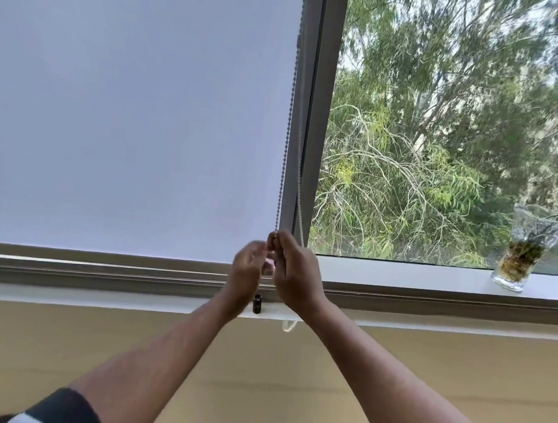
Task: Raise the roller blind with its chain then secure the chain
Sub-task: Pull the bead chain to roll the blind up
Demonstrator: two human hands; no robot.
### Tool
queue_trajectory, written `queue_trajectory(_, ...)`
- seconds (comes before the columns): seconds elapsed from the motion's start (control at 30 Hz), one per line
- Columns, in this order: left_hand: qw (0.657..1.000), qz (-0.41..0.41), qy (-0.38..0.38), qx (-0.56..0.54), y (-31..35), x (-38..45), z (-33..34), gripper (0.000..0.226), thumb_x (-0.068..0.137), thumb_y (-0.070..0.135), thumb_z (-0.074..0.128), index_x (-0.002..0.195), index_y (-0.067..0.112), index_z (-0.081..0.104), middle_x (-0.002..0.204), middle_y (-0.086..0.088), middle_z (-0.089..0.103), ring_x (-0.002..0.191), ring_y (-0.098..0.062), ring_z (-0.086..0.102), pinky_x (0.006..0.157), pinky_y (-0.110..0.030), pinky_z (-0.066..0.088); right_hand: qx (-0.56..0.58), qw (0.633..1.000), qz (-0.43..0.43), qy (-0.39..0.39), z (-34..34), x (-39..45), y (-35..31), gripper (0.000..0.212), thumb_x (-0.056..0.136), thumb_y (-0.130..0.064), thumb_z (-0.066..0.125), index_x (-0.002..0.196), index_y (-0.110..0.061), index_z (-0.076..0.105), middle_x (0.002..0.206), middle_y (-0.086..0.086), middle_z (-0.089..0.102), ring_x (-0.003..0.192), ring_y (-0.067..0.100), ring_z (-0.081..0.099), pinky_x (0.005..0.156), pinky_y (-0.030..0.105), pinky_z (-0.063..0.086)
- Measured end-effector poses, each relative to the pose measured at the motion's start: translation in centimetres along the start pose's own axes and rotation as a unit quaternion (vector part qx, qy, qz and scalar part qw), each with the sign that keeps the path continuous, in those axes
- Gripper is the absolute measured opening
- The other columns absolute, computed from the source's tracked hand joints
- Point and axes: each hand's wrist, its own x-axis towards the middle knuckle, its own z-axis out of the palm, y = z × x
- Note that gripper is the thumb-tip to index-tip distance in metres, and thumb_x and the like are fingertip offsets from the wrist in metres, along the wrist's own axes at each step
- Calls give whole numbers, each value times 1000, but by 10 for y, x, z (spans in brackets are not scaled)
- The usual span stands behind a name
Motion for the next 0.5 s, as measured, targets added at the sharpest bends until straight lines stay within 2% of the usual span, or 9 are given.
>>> queue_trajectory(0.07,999,15,3,-32,34,11,0,41,108,35,36,93,12,66,84,-6,67,75,-18,62,67,-25,53,-15,1000,-1,-16,2,-12,7,12,104,-18,45,102,-16,57,76,11,73,64,39,66,53,42,49)
queue_trajectory(0.17,994,36,-50,-95,89,26,3,52,105,48,34,98,10,68,84,-7,70,78,-21,66,76,-32,55,-29,999,8,-45,8,-35,18,12,103,-16,46,97,-25,50,70,8,69,61,38,62,56,45,51)
queue_trajectory(0.23,986,28,-89,-142,121,32,9,51,103,53,35,92,15,67,73,-1,64,65,-16,60,63,-28,52,-41,997,10,-68,13,-51,25,13,103,-15,47,95,-26,47,71,5,68,61,37,60,57,45,51)
queue_trajectory(0.3,982,12,-87,-166,140,34,17,49,101,55,38,69,23,58,53,7,46,46,-11,38,45,-23,33,-40,995,24,-90,18,-66,32,12,102,-16,45,95,-26,46,76,1,68,65,34,58,59,42,50)
queue_trajectory(0.37,986,13,-48,-160,140,31,26,57,101,55,39,54,24,40,45,10,31,39,-9,23,40,-21,19,-41,992,44,-110,22,-76,38,12,100,-16,44,96,-26,45,79,-3,68,67,27,55,60,38,45)
queue_trajectory(0.43,986,25,-22,-165,127,23,33,58,102,54,40,52,26,32,44,10,26,37,-8,19,38,-19,17,-43,988,62,-134,25,-82,45,12,100,-16,44,95,-27,45,76,-10,63,64,22,46,60,37,39)
queue_trajectory(0.5,984,23,-12,-174,113,14,36,57,102,53,41,52,26,31,44,9,25,36,-9,19,38,-18,17,-30,980,101,-168,25,-85,52,12,101,-20,42,93,-29,46,71,-18,58,61,16,42,61,39,40)
